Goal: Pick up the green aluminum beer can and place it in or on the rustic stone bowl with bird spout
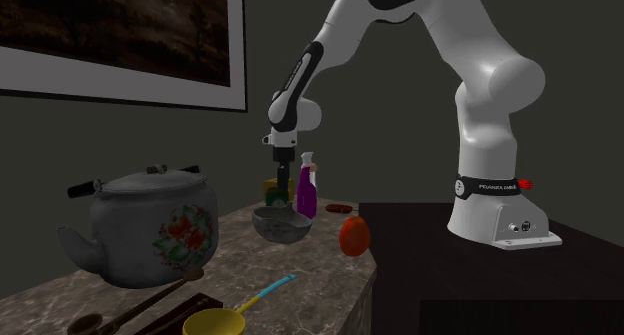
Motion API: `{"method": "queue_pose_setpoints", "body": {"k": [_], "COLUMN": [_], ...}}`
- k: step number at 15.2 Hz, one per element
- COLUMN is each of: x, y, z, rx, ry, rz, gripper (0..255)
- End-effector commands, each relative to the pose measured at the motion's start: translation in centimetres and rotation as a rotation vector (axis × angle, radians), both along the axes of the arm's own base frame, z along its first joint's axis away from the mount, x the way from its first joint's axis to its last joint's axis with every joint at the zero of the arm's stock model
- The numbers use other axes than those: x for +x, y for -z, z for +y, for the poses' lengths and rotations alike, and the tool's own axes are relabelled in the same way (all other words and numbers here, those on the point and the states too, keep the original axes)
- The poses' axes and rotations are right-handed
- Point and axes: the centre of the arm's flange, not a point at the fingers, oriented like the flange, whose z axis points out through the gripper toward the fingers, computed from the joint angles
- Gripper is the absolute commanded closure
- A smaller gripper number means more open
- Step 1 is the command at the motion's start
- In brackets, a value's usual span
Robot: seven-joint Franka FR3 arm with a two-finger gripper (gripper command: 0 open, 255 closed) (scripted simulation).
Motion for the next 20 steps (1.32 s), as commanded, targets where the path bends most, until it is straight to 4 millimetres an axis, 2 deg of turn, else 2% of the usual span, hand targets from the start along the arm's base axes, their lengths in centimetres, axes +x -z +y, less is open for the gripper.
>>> {"method": "queue_pose_setpoints", "body": {"k": [1,20], "x": [0.0,0.0], "y": [-0.8,-10.8], "z": [0.0,0.0], "rx": [0.000,0.000], "ry": [0.000,0.000], "rz": [0.000,0.000], "gripper": [255,255]}}
